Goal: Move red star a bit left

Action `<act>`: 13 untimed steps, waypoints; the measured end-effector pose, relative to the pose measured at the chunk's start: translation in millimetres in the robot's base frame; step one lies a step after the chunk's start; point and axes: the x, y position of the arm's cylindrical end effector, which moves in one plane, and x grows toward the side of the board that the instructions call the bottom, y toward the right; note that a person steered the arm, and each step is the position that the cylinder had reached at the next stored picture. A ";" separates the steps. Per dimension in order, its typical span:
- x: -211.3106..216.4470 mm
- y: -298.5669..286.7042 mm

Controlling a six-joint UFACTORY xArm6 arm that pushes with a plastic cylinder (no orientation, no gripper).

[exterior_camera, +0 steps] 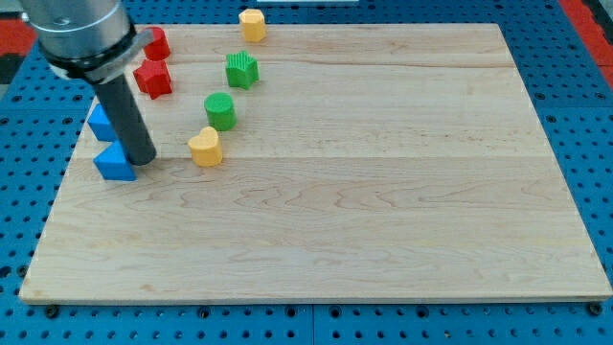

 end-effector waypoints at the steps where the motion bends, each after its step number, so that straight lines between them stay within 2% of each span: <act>1: -1.7 -1.5; 3: -78.3 46.2; 5: -125.7 49.7; 6: -125.7 19.6; 11: -122.7 23.1; 13: -144.0 14.8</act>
